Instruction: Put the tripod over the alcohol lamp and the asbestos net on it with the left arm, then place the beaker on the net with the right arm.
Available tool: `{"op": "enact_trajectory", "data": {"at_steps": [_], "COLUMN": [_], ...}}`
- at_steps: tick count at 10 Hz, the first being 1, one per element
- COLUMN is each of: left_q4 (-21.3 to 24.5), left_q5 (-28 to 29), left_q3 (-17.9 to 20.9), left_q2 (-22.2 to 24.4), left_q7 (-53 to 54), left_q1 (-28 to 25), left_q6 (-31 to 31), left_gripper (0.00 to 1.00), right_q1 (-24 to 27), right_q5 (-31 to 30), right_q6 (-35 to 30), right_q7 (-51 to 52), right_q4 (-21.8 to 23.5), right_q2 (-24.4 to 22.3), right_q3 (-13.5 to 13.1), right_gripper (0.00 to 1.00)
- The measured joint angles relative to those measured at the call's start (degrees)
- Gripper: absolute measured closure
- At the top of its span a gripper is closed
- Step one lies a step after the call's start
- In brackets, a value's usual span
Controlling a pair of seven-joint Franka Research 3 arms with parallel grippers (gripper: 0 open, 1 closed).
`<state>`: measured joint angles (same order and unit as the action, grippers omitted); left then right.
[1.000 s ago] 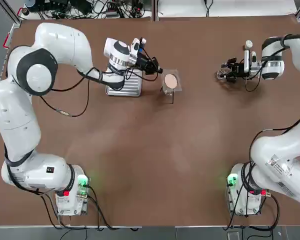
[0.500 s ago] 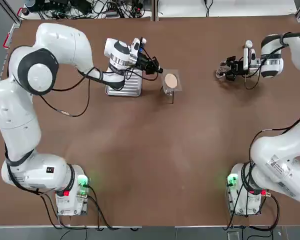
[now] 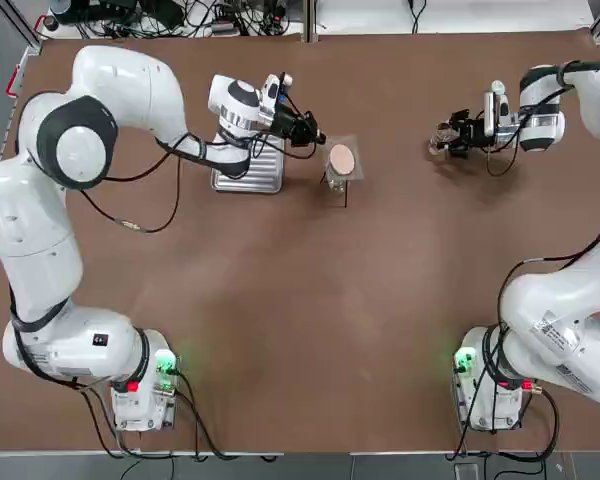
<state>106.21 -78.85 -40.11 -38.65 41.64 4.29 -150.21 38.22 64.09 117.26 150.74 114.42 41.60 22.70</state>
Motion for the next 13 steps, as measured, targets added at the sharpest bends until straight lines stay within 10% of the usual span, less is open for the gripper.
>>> {"op": "enact_trajectory", "data": {"at_steps": [13], "left_q4": [-0.30], "left_q5": [0.00], "left_q3": [2.66], "left_q2": [-0.25], "left_q7": [1.86], "left_q1": [-1.60], "left_q6": [-0.46], "left_gripper": [0.09], "right_q1": [-2.43], "right_q5": [1.92], "right_q6": [0.08], "right_q7": [-1.70], "right_q4": [-0.05], "right_q2": [-2.44], "right_q3": [0.04], "right_gripper": [0.41]}}
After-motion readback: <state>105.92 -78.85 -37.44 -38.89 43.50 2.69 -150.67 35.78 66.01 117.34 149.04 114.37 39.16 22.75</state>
